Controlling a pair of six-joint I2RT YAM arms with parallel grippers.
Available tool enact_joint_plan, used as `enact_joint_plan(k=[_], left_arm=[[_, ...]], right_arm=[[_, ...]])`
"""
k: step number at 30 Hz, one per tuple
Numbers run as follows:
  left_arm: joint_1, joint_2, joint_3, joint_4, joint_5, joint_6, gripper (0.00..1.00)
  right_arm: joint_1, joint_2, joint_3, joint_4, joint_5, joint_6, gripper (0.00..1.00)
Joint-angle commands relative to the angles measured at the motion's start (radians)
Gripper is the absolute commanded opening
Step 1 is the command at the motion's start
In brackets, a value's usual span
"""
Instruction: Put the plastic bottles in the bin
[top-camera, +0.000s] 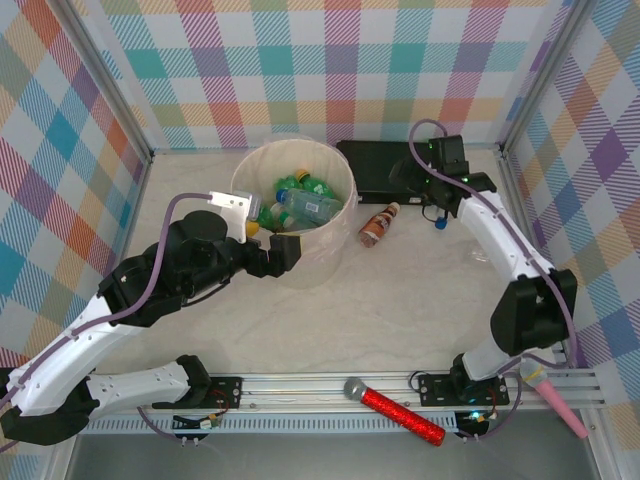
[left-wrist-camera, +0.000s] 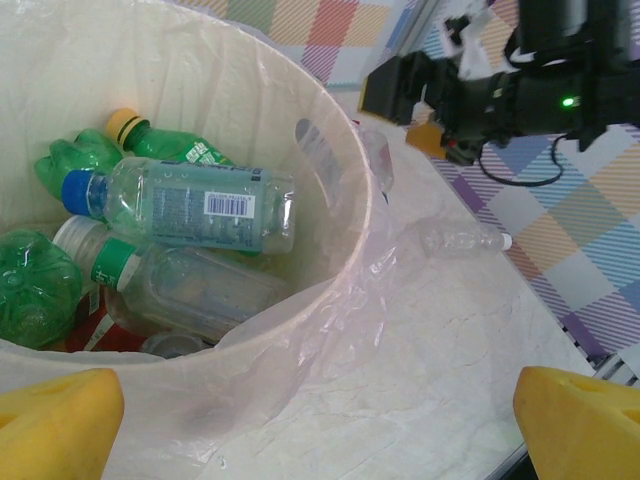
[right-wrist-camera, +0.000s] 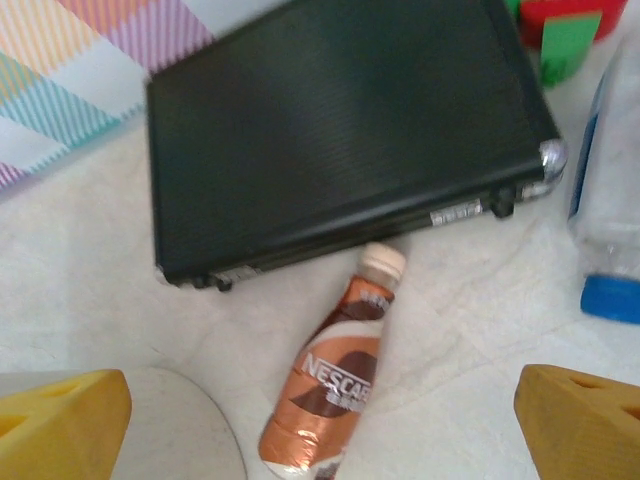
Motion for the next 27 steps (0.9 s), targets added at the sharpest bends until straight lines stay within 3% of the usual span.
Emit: enact_joint_plan(k=[1,19,27], left_arm=[[-0.009,-0.024,0.025,-0.006,-0.019,0.013,1.00],[-0.009,-0.052,0.018,-0.020,-0.066,0.017,1.00],[-0.009,-0.063,0.006,-0.024,-0.077,0.020,1.00]], right_arm=[[-0.004,0.069,0.037,-0.058,-0.061,0.037,0.98],[-0.017,0.421,0.256,-0.188,-0.110,0.053,0.98],[-0.017,0.557,0.383,-0.264,-0.156,0.031,0.91]])
